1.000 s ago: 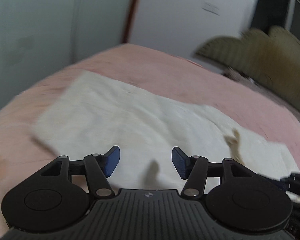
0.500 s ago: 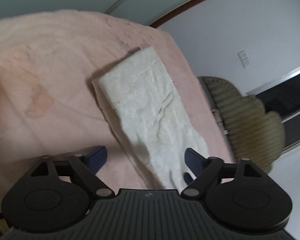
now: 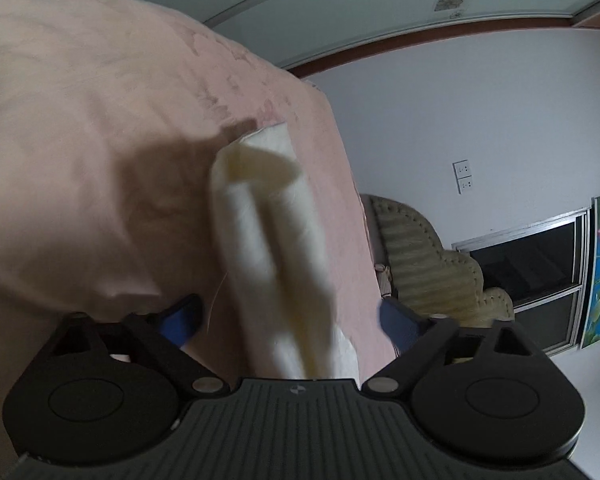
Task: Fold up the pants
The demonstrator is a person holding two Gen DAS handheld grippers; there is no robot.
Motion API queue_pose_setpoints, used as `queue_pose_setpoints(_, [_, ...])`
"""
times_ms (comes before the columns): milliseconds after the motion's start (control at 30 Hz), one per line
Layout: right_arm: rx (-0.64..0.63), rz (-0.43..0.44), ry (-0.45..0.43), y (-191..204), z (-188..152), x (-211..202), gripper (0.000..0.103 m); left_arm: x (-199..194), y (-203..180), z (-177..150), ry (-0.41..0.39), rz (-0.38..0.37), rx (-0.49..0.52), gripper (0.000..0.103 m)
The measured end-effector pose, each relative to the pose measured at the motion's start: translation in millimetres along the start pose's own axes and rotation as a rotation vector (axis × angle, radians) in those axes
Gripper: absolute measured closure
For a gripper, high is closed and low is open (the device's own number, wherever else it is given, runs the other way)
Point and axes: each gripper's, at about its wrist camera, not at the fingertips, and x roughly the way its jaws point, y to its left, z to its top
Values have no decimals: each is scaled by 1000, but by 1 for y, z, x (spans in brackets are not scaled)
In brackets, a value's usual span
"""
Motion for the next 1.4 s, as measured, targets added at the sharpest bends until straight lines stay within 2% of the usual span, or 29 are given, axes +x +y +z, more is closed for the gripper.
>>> queue_pose_setpoints(33, [36, 80, 12, -7, 1, -6, 76, 5, -1, 2, 11, 18, 8, 30])
queue_pose_setpoints(67, [70, 161, -6, -14, 1, -14, 76, 9, -2, 3, 25, 54, 11, 32])
queue_pose_setpoints(100, [105, 229, -38, -21, 2, -23, 76, 13, -2, 3, 29, 76, 25, 45])
queue_pose_setpoints(133, [137, 248, -72, -29, 5, -29, 76, 15, -3, 3, 32, 97, 47, 58])
queue_pose_setpoints(167, [150, 213, -90, -33, 8, -32, 76, 17, -3, 2, 30, 124, 62, 63])
queue_pose_setpoints(200, [135, 123, -77, -31, 11, -30, 76, 18, -3, 2, 26, 151, 68, 77])
queue_pose_setpoints(267, [60, -55, 24, -27, 13, -11, 76, 19, -1, 1, 18, 170, 87, 90])
queue_pose_setpoints(333, [3, -134, 173, -27, 4, 20, 77, 18, -1, -1, 9, 182, 110, 92])
queue_pose_setpoints(367, [-27, -134, 182, -24, -2, 27, 77, 18, -4, -3, -4, 196, 145, 92])
queue_pose_setpoints(400, [-59, -141, 155, -21, -3, 26, 77, 17, -12, -7, -25, 217, 207, 93])
queue_pose_setpoints(467, [-56, -137, 155, -19, 3, 21, 76, 11, -37, -24, -92, 271, 397, 95])
queue_pose_setpoints(500, [-49, -123, 125, -20, 7, 14, 76, 7, -52, -33, -118, 269, 484, 95])
queue_pose_setpoints(600, [-49, -114, 46, -29, 17, -10, 76, -8, -99, -63, -193, 223, 696, 96])
queue_pose_setpoints(833, [-88, -119, -95, -39, 30, -69, 76, -17, -179, -142, -262, 150, 1055, 95])
queue_pose_setpoints(1000, [-209, -194, -153, -45, 19, -115, 76, -3, -203, -196, -229, 64, 1177, 95])
queue_pose_setpoints(1133, [-188, -256, -187, -60, 0, -148, 75, 15, -216, -239, -167, 7, 1235, 95])
queue_pose_setpoints(1400, [-110, -384, -115, -95, -56, -203, 75, 62, -214, -304, 3, -69, 1293, 94])
